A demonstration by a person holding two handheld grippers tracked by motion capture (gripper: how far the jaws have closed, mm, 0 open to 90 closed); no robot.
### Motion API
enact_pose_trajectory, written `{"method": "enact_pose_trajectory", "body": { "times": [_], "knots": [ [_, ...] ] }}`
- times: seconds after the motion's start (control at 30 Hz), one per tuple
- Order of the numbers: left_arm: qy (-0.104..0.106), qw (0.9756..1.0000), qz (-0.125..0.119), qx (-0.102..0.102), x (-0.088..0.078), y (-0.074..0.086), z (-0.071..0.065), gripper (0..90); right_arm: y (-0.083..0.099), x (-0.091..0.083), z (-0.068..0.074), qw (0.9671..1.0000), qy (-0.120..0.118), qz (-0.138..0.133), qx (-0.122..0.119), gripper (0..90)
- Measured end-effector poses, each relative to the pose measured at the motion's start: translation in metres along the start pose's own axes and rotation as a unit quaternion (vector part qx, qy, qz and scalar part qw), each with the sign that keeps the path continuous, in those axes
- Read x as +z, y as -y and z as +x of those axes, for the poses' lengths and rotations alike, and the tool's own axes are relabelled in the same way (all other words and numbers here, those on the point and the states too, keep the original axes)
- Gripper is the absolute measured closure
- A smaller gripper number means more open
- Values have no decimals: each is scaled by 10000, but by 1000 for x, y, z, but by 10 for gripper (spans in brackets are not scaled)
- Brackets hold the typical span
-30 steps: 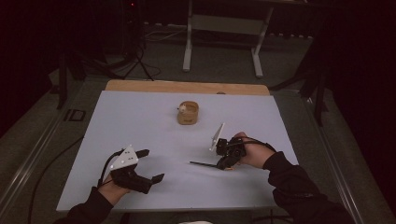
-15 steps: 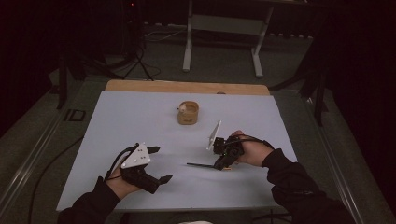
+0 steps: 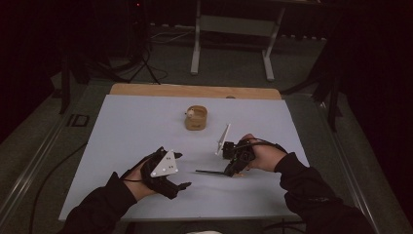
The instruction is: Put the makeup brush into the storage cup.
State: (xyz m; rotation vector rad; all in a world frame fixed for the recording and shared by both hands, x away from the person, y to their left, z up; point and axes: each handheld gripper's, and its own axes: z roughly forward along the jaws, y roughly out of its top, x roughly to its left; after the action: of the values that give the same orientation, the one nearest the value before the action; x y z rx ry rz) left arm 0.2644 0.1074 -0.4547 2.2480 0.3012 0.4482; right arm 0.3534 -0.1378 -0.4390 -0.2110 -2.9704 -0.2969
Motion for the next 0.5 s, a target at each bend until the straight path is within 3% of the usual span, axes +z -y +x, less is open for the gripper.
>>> {"method": "enact_pose_trajectory", "body": {
  "times": [0.2,0.33,0.5],
  "knots": [
    [-204,9984,259,462,10,-10,-2,195,-1,-3,0,10000,-41,-45,37,835],
    [-296,9973,441,505,19,-16,-2,245,-3,-5,1,9999,-77,-54,49,835],
    [-197,9964,439,699,28,-21,-6,329,-4,-6,1,9999,-80,-45,49,835]
  ]
}}
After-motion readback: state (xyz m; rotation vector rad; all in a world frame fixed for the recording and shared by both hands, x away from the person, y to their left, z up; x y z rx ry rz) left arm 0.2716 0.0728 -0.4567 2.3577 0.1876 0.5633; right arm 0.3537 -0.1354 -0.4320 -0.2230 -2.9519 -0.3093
